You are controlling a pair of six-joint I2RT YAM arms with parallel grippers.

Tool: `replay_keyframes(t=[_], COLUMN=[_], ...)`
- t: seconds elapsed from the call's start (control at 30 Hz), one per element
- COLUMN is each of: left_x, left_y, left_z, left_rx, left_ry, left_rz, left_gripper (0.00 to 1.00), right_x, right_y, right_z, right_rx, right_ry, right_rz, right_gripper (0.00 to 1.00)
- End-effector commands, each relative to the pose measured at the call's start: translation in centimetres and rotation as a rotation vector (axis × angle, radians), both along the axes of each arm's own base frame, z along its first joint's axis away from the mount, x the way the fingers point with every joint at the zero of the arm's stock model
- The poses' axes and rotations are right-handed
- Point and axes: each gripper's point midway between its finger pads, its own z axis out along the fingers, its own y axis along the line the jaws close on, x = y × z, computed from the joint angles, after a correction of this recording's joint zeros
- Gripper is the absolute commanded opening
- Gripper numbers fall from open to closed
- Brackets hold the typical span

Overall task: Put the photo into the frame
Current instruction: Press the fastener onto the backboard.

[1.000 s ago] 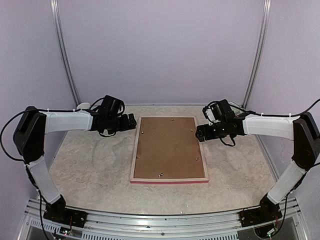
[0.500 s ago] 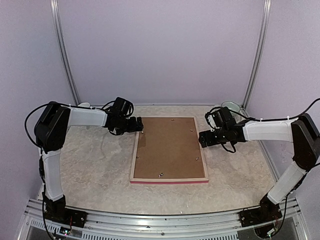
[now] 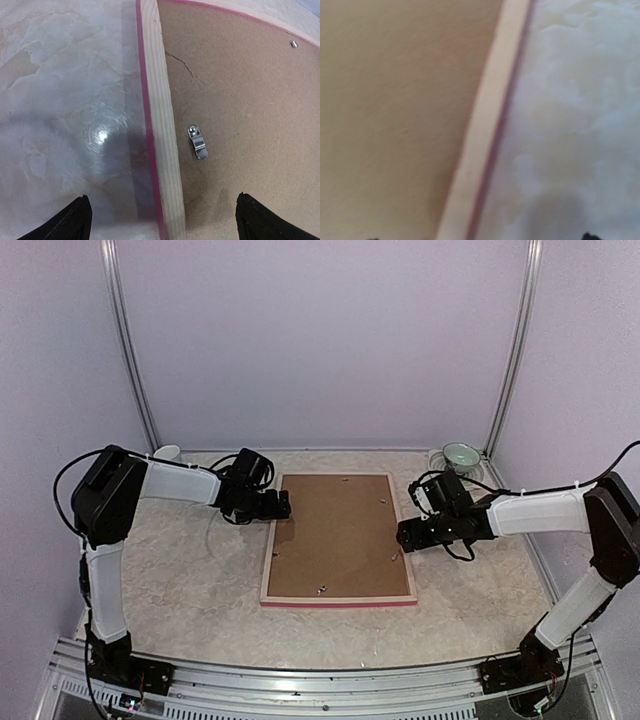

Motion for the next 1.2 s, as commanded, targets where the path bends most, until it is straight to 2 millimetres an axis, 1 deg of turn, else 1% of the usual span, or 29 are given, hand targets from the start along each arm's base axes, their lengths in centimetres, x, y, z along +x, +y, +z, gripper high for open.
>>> replay_keyframes(t=[0.0, 0.13, 0.27, 0.37, 0.57, 0.8, 1.07, 1.17], left_x=[-0.8, -1.5, -2.2, -2.8, -3.5, -3.7, -3.8, -3.8], left_y=[-1.8, -2.4, -2.5, -2.6, -2.4, -2.3, -2.3, -2.3], left_z=[2.5, 2.0, 1.2, 0.7, 0.7, 0.9, 0.8, 0.7], left_rx=[-0.021, -0.025, -0.021, -0.021, -0.024, -0.023, -0.024, -0.024], left_ry=[-0.059, -0.046, -0.03, -0.02, -0.018, -0.021, -0.016, -0.014], left_rz=[-0.014, -0.017, -0.02, -0.026, -0.032, -0.038, -0.04, -0.039], left_gripper=[0.99, 0.99, 0.99, 0.99, 0.99, 0.99, 0.99, 0.99], right_x=[-1.2, -1.5, -2.0, -2.3, -2.6, -2.7, -2.6, -2.6], right_y=[1.4, 1.7, 1.8, 2.3, 2.6, 2.7, 2.6, 2.5], right_z=[-0.5, -1.2, -1.9, -2.0, -2.7, -3.5, -3.5, -3.9], right_rx=[0.029, 0.012, 0.001, 0.016, 0.012, 0.002, -0.011, -0.02], right_ry=[0.016, 0.03, 0.05, 0.057, 0.077, 0.091, 0.087, 0.094], right_rz=[0.031, 0.041, 0.045, 0.063, 0.073, 0.076, 0.074, 0.077], right_gripper=[0.87, 0.86, 0.85, 0.84, 0.82, 0.82, 0.78, 0.77])
